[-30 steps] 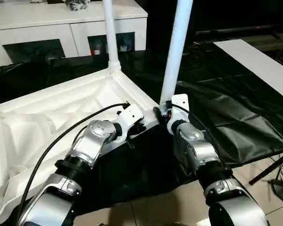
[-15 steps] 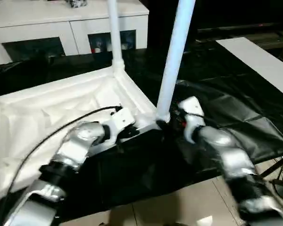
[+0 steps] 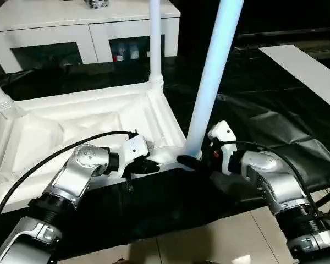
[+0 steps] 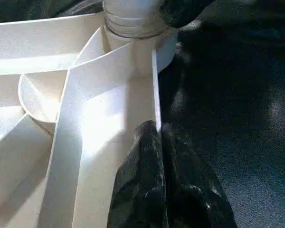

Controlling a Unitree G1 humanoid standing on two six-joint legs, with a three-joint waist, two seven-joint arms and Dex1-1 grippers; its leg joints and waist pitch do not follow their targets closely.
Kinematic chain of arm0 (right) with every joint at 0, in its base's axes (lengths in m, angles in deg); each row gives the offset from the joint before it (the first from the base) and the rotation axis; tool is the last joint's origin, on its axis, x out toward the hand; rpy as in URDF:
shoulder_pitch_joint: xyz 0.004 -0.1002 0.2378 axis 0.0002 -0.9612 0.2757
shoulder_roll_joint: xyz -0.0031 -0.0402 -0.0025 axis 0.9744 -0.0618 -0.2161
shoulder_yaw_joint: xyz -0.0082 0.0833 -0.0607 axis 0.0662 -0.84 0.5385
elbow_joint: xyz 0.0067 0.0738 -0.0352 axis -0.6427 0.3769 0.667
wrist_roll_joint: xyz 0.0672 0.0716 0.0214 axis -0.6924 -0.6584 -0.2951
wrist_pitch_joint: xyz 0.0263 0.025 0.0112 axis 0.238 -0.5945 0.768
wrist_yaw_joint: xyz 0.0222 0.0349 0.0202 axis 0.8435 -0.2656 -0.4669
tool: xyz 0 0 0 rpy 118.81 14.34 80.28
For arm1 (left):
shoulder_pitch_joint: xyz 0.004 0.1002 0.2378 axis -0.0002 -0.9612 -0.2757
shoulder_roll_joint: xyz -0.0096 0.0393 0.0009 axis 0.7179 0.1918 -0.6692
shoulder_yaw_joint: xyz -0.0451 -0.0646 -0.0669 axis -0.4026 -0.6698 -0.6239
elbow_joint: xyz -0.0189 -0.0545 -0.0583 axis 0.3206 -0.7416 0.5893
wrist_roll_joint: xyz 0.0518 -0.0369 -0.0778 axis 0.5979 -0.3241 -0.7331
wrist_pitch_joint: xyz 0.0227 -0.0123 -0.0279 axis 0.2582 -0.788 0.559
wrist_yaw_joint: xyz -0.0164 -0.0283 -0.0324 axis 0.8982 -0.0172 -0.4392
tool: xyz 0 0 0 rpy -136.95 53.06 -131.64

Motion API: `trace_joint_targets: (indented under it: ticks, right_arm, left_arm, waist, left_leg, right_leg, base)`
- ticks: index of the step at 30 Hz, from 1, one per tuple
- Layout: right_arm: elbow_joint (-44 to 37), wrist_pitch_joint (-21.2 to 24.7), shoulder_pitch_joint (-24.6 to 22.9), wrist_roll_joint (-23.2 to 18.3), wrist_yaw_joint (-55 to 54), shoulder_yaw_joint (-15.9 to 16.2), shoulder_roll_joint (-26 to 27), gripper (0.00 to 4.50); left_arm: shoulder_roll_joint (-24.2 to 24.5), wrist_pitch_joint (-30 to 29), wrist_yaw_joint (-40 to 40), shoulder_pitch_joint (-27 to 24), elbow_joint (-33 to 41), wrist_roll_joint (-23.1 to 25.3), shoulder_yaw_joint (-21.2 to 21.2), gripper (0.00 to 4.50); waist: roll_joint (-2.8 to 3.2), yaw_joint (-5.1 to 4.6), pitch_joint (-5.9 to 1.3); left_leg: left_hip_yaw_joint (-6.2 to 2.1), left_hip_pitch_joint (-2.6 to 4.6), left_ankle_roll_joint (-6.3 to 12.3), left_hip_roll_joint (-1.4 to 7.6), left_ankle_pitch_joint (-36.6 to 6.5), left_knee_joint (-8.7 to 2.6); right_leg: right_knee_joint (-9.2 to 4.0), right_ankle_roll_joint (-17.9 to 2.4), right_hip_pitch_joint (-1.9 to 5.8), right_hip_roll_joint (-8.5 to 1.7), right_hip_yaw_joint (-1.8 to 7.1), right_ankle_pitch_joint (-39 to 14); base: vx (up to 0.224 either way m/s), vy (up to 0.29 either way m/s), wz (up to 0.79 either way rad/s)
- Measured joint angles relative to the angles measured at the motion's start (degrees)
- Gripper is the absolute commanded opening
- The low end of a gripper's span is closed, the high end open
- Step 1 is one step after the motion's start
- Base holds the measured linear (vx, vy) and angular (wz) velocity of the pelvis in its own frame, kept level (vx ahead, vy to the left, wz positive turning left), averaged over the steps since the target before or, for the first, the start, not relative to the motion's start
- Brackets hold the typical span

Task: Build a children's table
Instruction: Rotate leg to tighten

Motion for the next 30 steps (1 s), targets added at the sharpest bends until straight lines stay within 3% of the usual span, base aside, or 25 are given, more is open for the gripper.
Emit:
trace_joint_targets:
  ticks: [11,20,23,30]
  right_arm:
    - [0.9,-0.9,0.0,0.1,2.0,-0.2,-1.1,2.73]
    - [2.3,-1.4,0.0,-0.2,1.5,-0.7,-0.1,2.59]
    - [4.8,-2.5,1.0,1.2,-4.1,-1.4,3.4,2.59]
    - [16.2,-3.3,8.4,5.2,-30.9,-5.1,15.5,2.58]
  left_arm:
    - [0.4,0.0,-0.7,-0.4,0.4,-0.1,-0.1,0.00]
    - [0.4,-0.1,-0.3,-0.4,0.4,0.0,-0.1,0.00]
    - [-0.7,-1.2,2.9,-0.4,0.0,0.8,-0.6,0.00]
    - [-8.8,-5.6,16.4,4.6,-7.1,4.7,-1.9,0.00]
  waist:
    - [0.00,0.05,0.00]
    - [-0.04,-0.01,-0.03]
    - [-0.07,-0.42,-0.05]
    - [-0.12,-1.72,-0.08]
  left_leg:
    - [0.00,0.00,0.00,0.00,0.0,0.01]
    - [0.00,0.05,0.00,0.00,0.0,0.02]
    - [0.01,0.19,0.00,-0.01,0.0,0.03]
    - [-0.02,0.35,-0.02,-0.05,0.0,0.11]
  right_leg:
    - [0.02,0.0,0.00,0.00,0.00,0.0]
    - [0.05,0.0,0.02,0.00,0.00,0.0]
    - [0.10,-0.1,0.09,0.00,0.02,0.1]
    - [0.09,0.0,0.15,0.00,0.04,0.0]
  base:
    - [0.000,0.000,0.00]
    - [0.000,0.000,0.00]
    - [0.000,0.000,0.00]
    - [0.000,0.000,0.00]
